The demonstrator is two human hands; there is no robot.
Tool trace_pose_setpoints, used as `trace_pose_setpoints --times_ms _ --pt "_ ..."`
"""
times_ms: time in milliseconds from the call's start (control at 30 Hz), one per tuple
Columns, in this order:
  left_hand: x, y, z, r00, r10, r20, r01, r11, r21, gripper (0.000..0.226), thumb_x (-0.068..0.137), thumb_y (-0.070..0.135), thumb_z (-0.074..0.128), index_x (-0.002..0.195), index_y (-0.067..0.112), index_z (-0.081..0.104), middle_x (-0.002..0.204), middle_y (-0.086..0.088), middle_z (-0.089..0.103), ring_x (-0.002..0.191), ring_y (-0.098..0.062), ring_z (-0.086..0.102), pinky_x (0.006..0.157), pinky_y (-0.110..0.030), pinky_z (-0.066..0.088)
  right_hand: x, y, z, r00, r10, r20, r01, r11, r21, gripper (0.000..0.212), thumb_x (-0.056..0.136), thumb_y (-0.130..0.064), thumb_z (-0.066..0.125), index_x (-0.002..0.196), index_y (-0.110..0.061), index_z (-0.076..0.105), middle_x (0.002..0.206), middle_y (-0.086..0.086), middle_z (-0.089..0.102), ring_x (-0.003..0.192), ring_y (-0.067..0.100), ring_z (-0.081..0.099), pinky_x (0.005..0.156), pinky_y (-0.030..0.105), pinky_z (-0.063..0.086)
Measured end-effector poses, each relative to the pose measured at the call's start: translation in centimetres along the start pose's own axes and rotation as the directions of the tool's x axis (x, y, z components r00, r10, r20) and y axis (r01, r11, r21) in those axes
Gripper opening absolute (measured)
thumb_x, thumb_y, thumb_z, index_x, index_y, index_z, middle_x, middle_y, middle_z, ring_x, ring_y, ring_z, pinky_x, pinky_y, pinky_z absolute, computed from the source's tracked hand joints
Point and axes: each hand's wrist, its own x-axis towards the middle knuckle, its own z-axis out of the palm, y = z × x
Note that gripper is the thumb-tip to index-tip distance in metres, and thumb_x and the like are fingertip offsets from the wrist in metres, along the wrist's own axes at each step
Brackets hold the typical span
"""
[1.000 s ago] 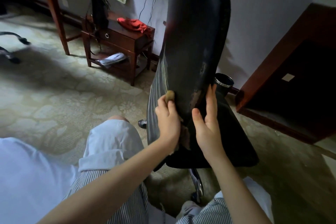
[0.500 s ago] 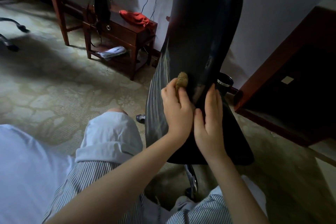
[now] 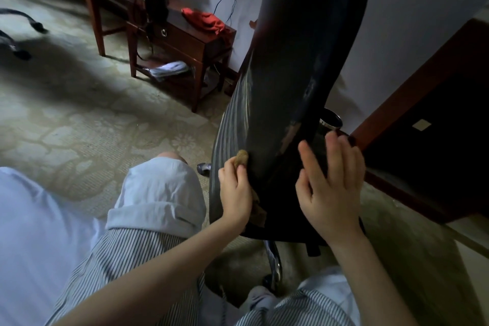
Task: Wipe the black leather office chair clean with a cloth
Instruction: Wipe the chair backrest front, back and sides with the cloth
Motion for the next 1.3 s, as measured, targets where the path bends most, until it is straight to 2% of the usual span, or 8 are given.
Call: trace_pose_setpoints --times_ms 167,300,500,767,867,1000,1167,1300 --pt "-0.6 3.5 0.8 0.983 0.182 -0.018 -0.182 0.97 -0.164 0.028 0.096 0.034 0.037 0.122 0.027 0.046 0.117 0.004 0.046 0.1 0.015 0.044 0.09 -0.018 0.036 -0.2 1.0 0.1 0.898 -0.403 0.177 0.44 0.839 -0.322 0.079 0.08 -0.02 0.064 0.147 -0.031 0.022 0.158 0.009 -0.012 0.144 0.025 -0.015 0.116 0.045 -0.009" --pt "0.5 5.5 0.5 0.951 0.31 0.009 -0.294 0.911 -0.29 0.029 0.093 0.046 0.033 0.119 0.043 0.047 0.123 0.002 0.05 0.113 -0.007 0.05 0.098 -0.028 0.041 0.6 1.5 1.5 0.881 -0.427 0.203 0.471 0.753 -0.46 0.075 0.088 -0.031 0.058 0.15 -0.029 0.016 0.158 0.01 -0.008 0.143 0.027 -0.02 0.114 0.048 -0.015" --pt "2.0 3.9 0.9 0.907 0.419 -0.047 -0.42 0.888 -0.187 0.027 0.094 0.029 0.038 0.117 0.03 0.053 0.102 0.006 0.049 0.096 0.004 0.051 0.087 -0.011 0.039 3.0 2.2 3.4 0.84 -0.532 0.112 0.517 0.719 -0.464 0.039 0.097 -0.024 0.044 0.136 -0.021 0.044 0.143 -0.001 0.035 0.142 0.026 0.012 0.113 0.047 -0.008" --pt "2.6 -3.4 0.1 0.979 0.202 -0.012 -0.201 0.97 -0.138 0.029 0.097 0.026 0.04 0.122 0.032 0.052 0.103 -0.002 0.05 0.092 0.006 0.051 0.085 -0.005 0.037 4.3 2.9 3.7 0.702 -0.71 0.057 0.664 0.623 -0.414 0.028 0.092 -0.019 0.053 0.118 -0.018 0.064 0.121 -0.002 0.065 0.122 0.02 0.044 0.115 0.041 0.007" --pt "1.6 -7.6 -0.8 0.999 0.043 -0.005 -0.043 0.993 -0.11 0.03 0.099 0.019 0.041 0.117 0.041 0.051 0.109 0.003 0.052 0.097 0.012 0.05 0.088 -0.003 0.037 4.4 2.7 3.6 0.712 -0.701 0.044 0.651 0.636 -0.414 0.026 0.089 -0.02 0.058 0.115 -0.019 0.066 0.118 -0.003 0.066 0.121 0.019 0.045 0.114 0.037 0.013" --pt "0.8 -10.4 -1.2 0.99 -0.138 -0.007 0.136 0.982 -0.128 0.032 0.1 0.014 0.037 0.129 0.021 0.05 0.129 0.002 0.053 0.121 -0.005 0.045 0.092 0.0 0.032 4.0 1.8 3.4 0.765 -0.644 0.023 0.605 0.705 -0.37 0.024 0.093 -0.016 0.054 0.112 -0.019 0.067 0.117 -0.003 0.067 0.121 0.019 0.045 0.113 0.036 0.012" --pt "1.2 -9.3 -1.0 0.987 -0.157 -0.029 0.156 0.987 -0.023 0.033 0.1 0.032 0.036 0.128 0.025 0.053 0.124 0.001 0.055 0.116 -0.009 0.051 0.101 -0.025 0.038 4.3 1.8 2.3 0.774 -0.602 0.197 0.631 0.703 -0.328 0.029 0.094 -0.015 0.048 0.12 -0.019 0.061 0.124 -0.002 0.063 0.126 0.021 0.038 0.115 0.04 0.0" --pt "-0.1 -4.0 -0.4 1.0 0.009 0.012 -0.008 0.996 -0.088 0.029 0.1 0.025 0.039 0.124 0.036 0.05 0.105 0.008 0.044 0.093 0.018 0.046 0.08 0.002 0.032 3.9 0.3 1.9 0.695 -0.625 0.355 0.713 0.663 -0.228 0.037 0.093 -0.023 0.039 0.123 -0.017 0.061 0.128 0.002 0.06 0.127 0.021 0.041 0.113 0.046 -0.006"
